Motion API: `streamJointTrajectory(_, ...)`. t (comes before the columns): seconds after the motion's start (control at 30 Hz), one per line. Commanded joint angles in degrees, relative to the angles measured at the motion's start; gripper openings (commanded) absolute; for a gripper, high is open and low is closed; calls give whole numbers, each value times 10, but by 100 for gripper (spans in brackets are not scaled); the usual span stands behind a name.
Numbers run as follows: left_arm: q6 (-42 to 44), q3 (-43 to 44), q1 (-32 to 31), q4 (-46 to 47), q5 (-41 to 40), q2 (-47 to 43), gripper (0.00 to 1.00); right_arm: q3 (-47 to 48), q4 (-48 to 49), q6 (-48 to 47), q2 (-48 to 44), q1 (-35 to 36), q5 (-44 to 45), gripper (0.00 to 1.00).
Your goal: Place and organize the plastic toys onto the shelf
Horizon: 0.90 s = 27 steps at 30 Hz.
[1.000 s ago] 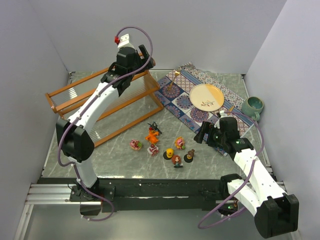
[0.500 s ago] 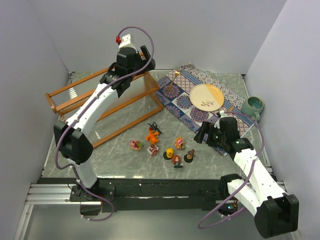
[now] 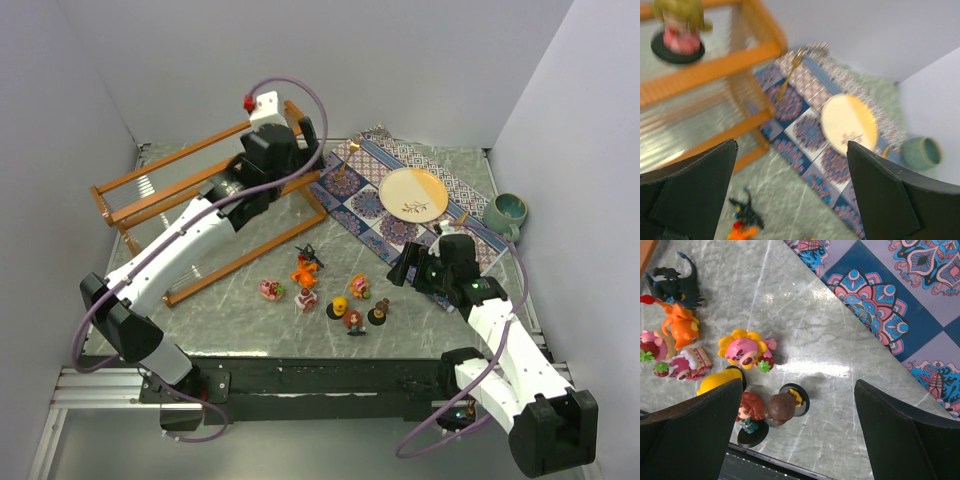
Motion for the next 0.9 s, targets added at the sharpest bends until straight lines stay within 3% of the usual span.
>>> streamJointTrajectory(0.0,-35,-56,-31,-54,-68,-4,97,-10,29,6,-17,-1,-13,100)
streamJointTrajectory(0.23,-95,-139,-74,-82,-92,3,96,-25,43,16,-29,2,-18,100)
streamJointTrajectory(0.5,-124,-239,-101,-83,-51,11,94,-36,63,21,-15,14,-25,100)
streamJointTrajectory(0.87,-190,-286,-166,-95,-19,-4,92,-65,73,24,-8,22,-22,100)
